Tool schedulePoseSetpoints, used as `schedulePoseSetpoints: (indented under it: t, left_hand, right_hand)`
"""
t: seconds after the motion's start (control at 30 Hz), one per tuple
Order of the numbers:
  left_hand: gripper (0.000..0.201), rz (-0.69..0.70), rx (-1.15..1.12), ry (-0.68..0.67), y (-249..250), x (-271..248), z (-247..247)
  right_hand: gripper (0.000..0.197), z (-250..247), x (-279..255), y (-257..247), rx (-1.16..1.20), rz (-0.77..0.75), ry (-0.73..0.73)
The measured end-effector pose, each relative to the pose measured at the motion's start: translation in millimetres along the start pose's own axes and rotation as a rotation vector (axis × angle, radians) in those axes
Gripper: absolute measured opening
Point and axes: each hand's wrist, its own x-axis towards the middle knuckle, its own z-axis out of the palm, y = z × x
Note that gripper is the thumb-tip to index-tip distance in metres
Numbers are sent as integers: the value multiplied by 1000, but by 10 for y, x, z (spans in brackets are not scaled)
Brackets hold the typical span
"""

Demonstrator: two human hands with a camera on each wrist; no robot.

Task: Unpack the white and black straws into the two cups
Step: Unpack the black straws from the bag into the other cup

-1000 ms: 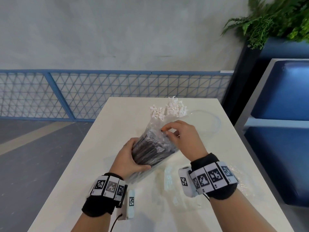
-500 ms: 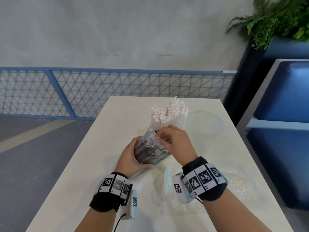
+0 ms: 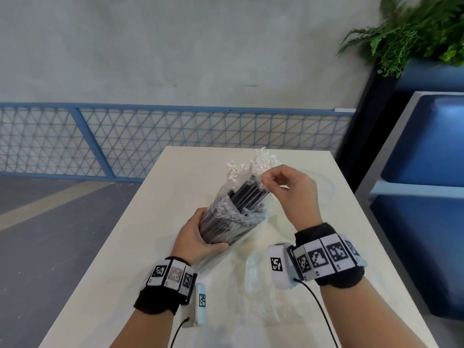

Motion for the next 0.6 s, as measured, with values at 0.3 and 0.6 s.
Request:
schedulePoseSetpoints:
  t: [0.3,0.6]
  left_hand:
    - [78,59,3,-73,128,18,0]
    - [89,82,74,-55,293,27,62]
  right_hand:
    - [59,268,-282,44,180,280,-167]
    - [44,510,-303,44,320,366,-57]
